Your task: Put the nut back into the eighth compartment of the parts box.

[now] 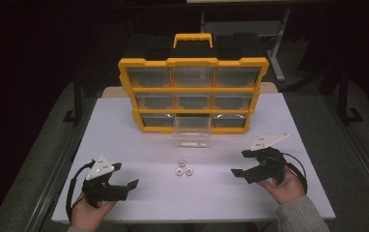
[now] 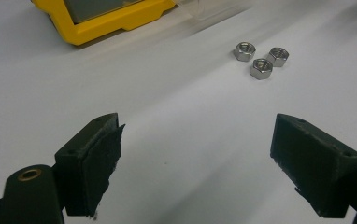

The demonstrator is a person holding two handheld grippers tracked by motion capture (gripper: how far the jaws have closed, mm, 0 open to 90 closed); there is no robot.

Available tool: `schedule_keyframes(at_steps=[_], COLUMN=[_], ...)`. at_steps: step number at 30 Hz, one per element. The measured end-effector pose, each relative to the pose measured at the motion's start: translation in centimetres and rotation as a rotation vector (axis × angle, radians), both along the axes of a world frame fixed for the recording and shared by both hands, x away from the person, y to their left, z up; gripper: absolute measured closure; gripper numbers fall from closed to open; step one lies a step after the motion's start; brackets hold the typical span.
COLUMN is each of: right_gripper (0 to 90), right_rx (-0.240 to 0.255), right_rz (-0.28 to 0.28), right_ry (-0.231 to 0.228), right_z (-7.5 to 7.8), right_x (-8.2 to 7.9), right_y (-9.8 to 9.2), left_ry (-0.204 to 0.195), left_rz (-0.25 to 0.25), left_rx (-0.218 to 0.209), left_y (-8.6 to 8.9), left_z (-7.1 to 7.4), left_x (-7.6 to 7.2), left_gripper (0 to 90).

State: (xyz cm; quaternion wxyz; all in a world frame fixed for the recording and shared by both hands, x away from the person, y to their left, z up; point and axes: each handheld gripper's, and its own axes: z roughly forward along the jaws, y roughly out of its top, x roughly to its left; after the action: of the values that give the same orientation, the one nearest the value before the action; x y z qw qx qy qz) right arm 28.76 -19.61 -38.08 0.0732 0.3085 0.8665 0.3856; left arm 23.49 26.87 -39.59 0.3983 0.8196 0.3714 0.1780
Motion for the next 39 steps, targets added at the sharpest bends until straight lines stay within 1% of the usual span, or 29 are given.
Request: schedule_keyframes(at_steps=[1, 2, 4, 5, 6, 8, 9, 10, 11, 12, 14, 22, 23, 24, 25, 26, 27, 28, 29, 30, 31, 32, 34, 35, 36, 37, 38, 39], right_gripper=[22.1, 22.3, 22.8, 23.2, 23.7, 24.1, 24.8, 25.2, 25.2, 26.1, 26.4, 30.5, 30.8, 31.8, 31.8, 32.9, 32.9, 34.2, 34.2, 36.7, 36.7, 37.5, 38.0, 38.8, 40.2, 40.2, 42.2, 42.8], right_rx=[-0.001, -0.004, -0.008, -0.014, -0.027, -0.032, -0.039, -0.039, -0.039, -0.045, -0.05, -0.091, -0.094, -0.109, -0.109, -0.119, -0.119, -0.131, -0.131, -0.142, -0.142, -0.159, -0.16, -0.162, -0.169, -0.169, -0.173, -0.18], right_rz=[0.002, 0.008, 0.017, 0.022, 0.038, 0.048, 0.062, 0.066, 0.066, 0.083, 0.086, 0.148, 0.154, 0.175, 0.175, 0.19, 0.19, 0.209, 0.209, 0.226, 0.226, 0.247, 0.249, 0.26, 0.267, 0.267, 0.279, 0.277], right_ry=[0.009, 0.014, 0.013, 0.016, 0.018, 0.016, 0.019, 0.021, 0.021, 0.028, 0.03, 0.026, 0.023, 0.022, 0.022, 0.032, 0.032, 0.033, 0.033, 0.033, 0.033, 0.032, 0.036, 0.038, 0.042, 0.042, 0.044, 0.057], right_z=[0.2, 0.2, 0.4, 0.5, 0.7, 0.8, 1.0, 1.1, 1.1, 1.2, 1.2, 1.6, 1.6, 1.4, 1.4, 1.3, 1.3, 1.1, 1.1, 0.9, 0.9, 0.6, 0.5, 0.3, 0.0, 0.0, -0.3, -0.4], right_x=[0.1, 0.3, 0.4, 0.5, 0.7, 0.8, 1.1, 1.2, 1.2, 1.5, 1.6, 2.2, 2.4, 2.6, 2.6, 2.8, 2.8, 3.0, 3.0, 3.2, 3.2, 3.6, 3.7, 3.8, 4.1, 4.1, 4.3, 4.3], right_y=[0.3, 0.6, 0.9, 1.2, 1.9, 2.2, 2.9, 3.1, 3.1, 3.9, 4.1, 6.8, 7.1, 7.9, 7.9, 8.6, 8.6, 9.4, 9.4, 10.0, 10.0, 10.7, 10.9, 11.2, 11.8, 11.8, 12.3, 12.5], left_ry=[-0.001, -0.001, -0.002, -0.008, -0.007, -0.008, -0.001, -0.002, -0.002, -0.008, -0.007, -0.007, -0.008, -0.009, -0.009, -0.009, -0.009, -0.01, -0.01, -0.01, -0.011, -0.011, -0.011, -0.011, -0.01, -0.01, -0.01, -0.009], left_rz=[0.005, 0.005, 0.006, 0.0, -0.005, -0.004, -0.002, 0.002, 0.002, -0.002, -0.002, -0.005, -0.004, -0.006, -0.006, -0.007, -0.007, -0.007, -0.007, -0.007, -0.004, -0.007, -0.007, -0.007, -0.01, -0.01, -0.014, -0.014], left_rx=[-0.009, -0.009, -0.011, -0.006, 0.005, 0.005, 0.004, -0.004, -0.004, 0.002, 0.005, 0.006, 0.002, 0.001, 0.001, 0.003, 0.003, 0.002, 0.004, 0.005, -0.002, -0.001, -0.007, -0.008, -0.006, -0.006, 0.0, 0.001], left_y=[-0.1, -0.1, -0.1, 0.0, 0.0, 0.0, 0.0, -0.1, -0.1, 0.0, 0.1, 0.1, 0.1, 0.1, 0.1, 0.1, 0.1, 0.0, 0.0, 0.0, 0.0, 0.0, -0.1, -0.1, -0.2, -0.2, -0.2, -0.1], left_z=[0.0, 0.0, 0.0, 0.0, 0.1, 0.1, 0.1, 0.1, 0.1, 0.1, 0.1, 0.2, 0.2, 0.2, 0.2, 0.2, 0.2, 0.2, 0.2, 0.2, 0.2, 0.2, 0.2, 0.2, 0.2, 0.2, 0.2, 0.2], left_x=[0.0, 0.0, -0.1, 0.0, 0.0, 0.0, -0.1, -0.1, -0.1, -0.1, -0.1, -0.1, -0.1, -0.1, -0.1, -0.1, -0.1, -0.1, -0.1, -0.1, -0.1, -0.2, -0.2, -0.2, -0.2, -0.2, -0.2, -0.2], left_gripper=[15.6, 15.6, 15.6, 15.6, 15.6, 15.6, 15.6, 15.6, 15.6, 15.6, 15.6, 15.6, 15.6, 15.6, 15.6, 15.6, 15.6, 15.6, 15.6, 15.6, 15.6, 15.6, 15.6, 15.6, 15.6, 15.6, 15.6, 15.6])
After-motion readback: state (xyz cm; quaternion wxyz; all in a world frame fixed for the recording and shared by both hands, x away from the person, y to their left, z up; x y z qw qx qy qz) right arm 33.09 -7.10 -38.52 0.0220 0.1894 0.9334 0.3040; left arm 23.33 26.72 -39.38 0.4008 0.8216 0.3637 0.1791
